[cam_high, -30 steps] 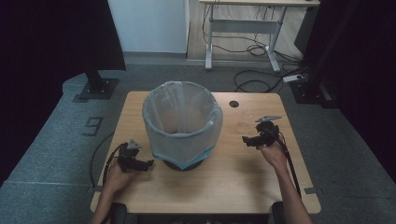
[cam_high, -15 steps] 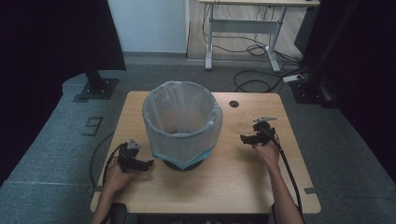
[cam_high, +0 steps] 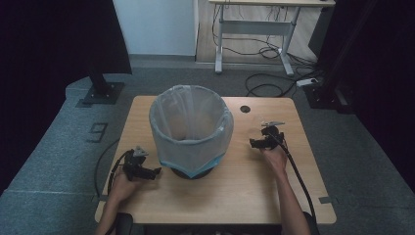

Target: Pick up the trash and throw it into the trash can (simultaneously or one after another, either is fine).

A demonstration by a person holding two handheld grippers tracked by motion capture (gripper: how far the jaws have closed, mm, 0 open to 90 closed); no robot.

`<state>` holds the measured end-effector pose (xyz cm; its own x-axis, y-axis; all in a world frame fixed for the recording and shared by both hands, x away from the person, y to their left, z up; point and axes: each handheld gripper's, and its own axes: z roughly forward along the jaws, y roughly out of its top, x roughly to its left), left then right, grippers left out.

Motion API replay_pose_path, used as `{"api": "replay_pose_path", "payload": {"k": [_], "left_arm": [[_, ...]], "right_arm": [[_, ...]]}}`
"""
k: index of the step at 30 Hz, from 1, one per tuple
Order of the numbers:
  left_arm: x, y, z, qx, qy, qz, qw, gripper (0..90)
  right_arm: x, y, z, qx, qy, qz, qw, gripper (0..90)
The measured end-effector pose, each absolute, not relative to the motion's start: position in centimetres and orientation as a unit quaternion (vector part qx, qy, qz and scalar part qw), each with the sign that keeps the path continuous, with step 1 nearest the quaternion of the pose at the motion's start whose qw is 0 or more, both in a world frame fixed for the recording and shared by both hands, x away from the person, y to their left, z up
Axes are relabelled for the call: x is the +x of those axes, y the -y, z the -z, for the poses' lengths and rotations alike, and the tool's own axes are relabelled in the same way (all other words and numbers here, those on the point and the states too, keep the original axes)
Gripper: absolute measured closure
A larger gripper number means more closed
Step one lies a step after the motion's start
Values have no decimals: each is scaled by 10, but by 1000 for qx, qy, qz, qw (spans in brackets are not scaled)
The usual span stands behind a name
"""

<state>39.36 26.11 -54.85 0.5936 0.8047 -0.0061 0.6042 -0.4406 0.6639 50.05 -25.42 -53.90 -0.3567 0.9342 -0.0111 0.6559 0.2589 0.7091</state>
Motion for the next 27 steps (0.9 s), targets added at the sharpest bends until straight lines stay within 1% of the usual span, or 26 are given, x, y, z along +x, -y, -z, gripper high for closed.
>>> {"api": "replay_pose_path", "payload": {"k": [12,27], "left_arm": [[394,-261,549,834,-423,-158,318,0],[394,-261,549,834,-423,-158,318,0]], "right_arm": [[519,245,542,518,-766,-301,233,121],[534,245,543,523,-758,-304,244,141]]}}
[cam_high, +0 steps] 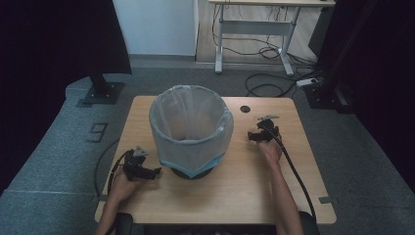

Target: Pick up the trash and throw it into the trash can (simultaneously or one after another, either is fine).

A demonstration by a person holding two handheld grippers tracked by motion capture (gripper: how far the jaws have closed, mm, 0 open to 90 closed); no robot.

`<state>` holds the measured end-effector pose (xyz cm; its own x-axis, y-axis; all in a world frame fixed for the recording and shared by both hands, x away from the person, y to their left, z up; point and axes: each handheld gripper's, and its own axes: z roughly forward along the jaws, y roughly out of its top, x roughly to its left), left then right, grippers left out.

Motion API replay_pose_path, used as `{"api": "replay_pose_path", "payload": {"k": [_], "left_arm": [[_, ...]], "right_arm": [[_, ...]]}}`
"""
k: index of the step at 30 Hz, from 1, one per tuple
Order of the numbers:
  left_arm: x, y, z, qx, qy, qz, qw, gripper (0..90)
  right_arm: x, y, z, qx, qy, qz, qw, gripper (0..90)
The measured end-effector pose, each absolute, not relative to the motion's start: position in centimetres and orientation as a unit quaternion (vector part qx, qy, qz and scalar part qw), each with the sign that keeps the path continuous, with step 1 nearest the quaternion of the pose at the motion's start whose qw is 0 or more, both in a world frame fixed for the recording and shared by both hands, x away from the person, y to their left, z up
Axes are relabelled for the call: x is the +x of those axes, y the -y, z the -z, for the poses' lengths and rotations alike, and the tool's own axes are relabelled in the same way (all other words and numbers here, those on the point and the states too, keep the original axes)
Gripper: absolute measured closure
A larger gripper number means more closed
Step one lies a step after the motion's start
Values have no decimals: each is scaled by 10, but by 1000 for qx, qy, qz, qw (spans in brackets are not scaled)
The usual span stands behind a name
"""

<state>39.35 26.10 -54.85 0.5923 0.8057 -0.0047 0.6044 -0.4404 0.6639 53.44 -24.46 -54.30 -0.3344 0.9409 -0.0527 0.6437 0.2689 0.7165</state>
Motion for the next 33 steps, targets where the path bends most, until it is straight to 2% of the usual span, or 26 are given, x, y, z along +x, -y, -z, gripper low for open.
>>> {"api": "replay_pose_path", "payload": {"k": [4,11,15,33], "left_arm": [[394,-261,549,834,-423,-158,318,0],[394,-261,549,834,-423,-159,318,0],[394,-261,549,834,-423,-158,318,0],[394,-261,549,834,-423,-159,318,0]], "right_arm": [[538,242,543,522,-757,-308,246,160],[542,241,541,519,-758,-306,250,266],[543,240,540,516,-761,-306,247,293],[523,235,510,466,-789,-325,232,306]]}}
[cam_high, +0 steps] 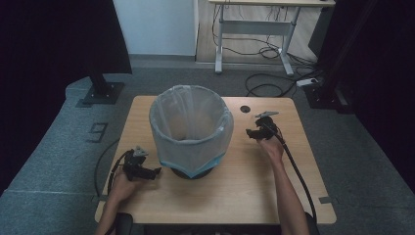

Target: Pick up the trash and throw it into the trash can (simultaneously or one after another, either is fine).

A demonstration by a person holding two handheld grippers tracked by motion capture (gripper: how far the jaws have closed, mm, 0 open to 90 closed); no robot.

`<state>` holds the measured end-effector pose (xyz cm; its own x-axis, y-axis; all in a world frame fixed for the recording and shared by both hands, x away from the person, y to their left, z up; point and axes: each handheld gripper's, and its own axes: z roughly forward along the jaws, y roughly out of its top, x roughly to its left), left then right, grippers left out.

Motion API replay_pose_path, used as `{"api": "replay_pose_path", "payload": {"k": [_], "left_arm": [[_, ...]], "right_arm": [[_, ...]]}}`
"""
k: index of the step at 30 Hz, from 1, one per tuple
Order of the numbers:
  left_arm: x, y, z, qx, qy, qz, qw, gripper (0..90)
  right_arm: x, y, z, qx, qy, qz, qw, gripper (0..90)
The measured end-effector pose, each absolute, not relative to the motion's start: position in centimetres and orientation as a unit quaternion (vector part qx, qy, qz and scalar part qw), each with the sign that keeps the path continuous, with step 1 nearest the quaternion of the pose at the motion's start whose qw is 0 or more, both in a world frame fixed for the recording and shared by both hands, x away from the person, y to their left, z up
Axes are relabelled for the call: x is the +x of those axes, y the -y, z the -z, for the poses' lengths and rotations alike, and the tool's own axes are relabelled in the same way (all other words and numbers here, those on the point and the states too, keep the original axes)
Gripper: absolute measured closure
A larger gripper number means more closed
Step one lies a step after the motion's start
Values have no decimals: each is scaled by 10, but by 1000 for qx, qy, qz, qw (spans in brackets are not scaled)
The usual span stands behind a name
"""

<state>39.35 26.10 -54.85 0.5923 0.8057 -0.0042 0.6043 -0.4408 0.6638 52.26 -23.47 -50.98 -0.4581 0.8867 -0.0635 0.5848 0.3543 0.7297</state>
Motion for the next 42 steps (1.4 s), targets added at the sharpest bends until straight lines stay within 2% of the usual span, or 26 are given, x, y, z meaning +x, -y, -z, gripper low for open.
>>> {"api": "replay_pose_path", "payload": {"k": [14,30,42], "left_arm": [[394,-261,549,834,-422,-158,318,0],[394,-261,549,834,-423,-159,318,0],[394,-261,548,834,-422,-157,318,0]], "right_arm": [[493,218,486,419,-814,-337,218,306],[471,211,469,392,-830,-336,210,306],[457,212,443,374,-839,-338,203,306]]}}
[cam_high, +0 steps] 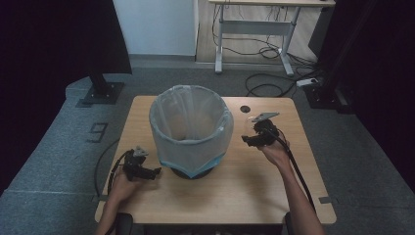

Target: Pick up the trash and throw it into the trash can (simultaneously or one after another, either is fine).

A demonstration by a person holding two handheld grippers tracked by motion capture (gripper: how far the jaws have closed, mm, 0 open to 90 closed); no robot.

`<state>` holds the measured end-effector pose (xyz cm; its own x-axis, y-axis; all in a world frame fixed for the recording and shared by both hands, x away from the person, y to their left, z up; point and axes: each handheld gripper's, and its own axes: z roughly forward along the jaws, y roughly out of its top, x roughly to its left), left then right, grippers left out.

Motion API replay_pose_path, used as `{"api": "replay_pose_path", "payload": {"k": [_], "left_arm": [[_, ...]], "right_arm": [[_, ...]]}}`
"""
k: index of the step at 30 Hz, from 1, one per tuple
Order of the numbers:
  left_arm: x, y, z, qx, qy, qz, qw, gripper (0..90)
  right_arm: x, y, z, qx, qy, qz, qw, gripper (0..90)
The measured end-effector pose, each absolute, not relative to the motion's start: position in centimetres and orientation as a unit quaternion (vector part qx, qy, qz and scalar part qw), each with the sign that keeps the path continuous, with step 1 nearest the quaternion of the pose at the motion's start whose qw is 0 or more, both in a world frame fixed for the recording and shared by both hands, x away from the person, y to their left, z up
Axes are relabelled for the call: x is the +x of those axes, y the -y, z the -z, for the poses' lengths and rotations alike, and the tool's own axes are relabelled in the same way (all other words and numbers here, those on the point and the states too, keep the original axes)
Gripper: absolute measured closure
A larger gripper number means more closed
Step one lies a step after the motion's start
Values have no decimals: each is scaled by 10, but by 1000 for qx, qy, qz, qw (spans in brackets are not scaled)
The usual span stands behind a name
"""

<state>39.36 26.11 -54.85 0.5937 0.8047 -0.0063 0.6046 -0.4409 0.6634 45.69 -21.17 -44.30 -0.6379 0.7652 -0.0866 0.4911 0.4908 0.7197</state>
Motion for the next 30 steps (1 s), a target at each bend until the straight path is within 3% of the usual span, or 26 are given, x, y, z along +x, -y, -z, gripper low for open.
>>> {"api": "replay_pose_path", "payload": {"k": [30], "left_arm": [[393,-261,549,834,-423,-158,318,0]], "right_arm": [[436,209,367,334,-850,-364,183,303]]}}
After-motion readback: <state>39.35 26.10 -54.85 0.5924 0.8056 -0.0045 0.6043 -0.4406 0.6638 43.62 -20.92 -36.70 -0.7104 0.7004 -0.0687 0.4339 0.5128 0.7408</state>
